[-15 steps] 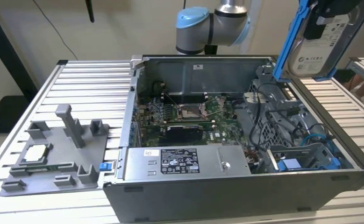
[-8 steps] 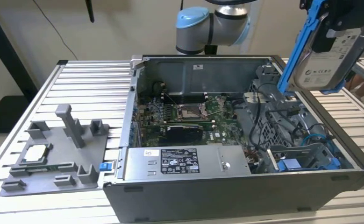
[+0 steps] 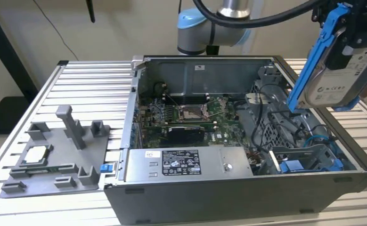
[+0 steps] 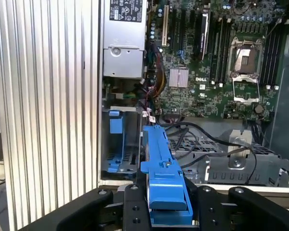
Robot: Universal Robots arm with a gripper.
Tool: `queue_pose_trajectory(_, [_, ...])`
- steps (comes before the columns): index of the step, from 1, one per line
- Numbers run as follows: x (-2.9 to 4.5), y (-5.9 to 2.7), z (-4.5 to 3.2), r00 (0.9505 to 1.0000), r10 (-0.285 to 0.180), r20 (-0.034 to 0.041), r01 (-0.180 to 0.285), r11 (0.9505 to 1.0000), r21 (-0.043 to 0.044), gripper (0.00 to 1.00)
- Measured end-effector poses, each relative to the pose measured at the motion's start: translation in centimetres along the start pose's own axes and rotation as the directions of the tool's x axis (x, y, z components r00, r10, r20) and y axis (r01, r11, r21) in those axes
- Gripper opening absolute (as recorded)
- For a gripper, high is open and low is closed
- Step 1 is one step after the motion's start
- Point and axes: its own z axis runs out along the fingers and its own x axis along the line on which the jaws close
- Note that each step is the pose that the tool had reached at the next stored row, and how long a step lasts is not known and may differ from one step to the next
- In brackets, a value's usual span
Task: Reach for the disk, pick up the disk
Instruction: 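Pick up the disk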
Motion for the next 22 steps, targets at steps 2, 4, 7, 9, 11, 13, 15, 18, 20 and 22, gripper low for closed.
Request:
queue_pose_trajectory(2, [0.9,0.11,0.18,1.0,0.0,0.0,0.0,1.0,0.0,0.0])
queue_pose_trajectory(4, [1.76,0.21,0.44,1.0,0.0,0.0,0.0,1.0,0.0,0.0])
queue_pose_trajectory(7, [2.54,0.4,0.94,1.0,0.001,0.0001,-0.001,1.0,0.0,0.0])
queue_pose_trajectory(9, [2.7,0.58,1.28,1.0,0.005,-0.0004,-0.005,1.0,0.0,0.0])
queue_pose_trajectory(11, [2.77,0.74,1.62,0.9999,0.011,-0.0011,-0.011,0.9999,0.0002,0.0])
queue_pose_trajectory(13, [2.83,0.82,1.97,0.9998,0.019,-0.0017,-0.019,0.9998,0.0003,0.0])
queue_pose_trajectory(15, [2.87,0.86,2.33,0.9997,0.026,-0.0024,-0.026,0.9997,0.0004,0.0])
queue_pose_trajectory(18, [2.94,0.92,2.89,0.9993,0.037,-0.0032,-0.037,0.9993,0.0007,0.0])
queue_pose_trajectory(20, [3.03,0.96,3.23,0.9992,0.041,-0.0038,-0.041,0.9992,0.0008,0.0])
queue_pose_trajectory(22, [3.2,0.99,3.6,0.9991,0.041,-0.0038,-0.041,0.9991,0.0008,0.0])
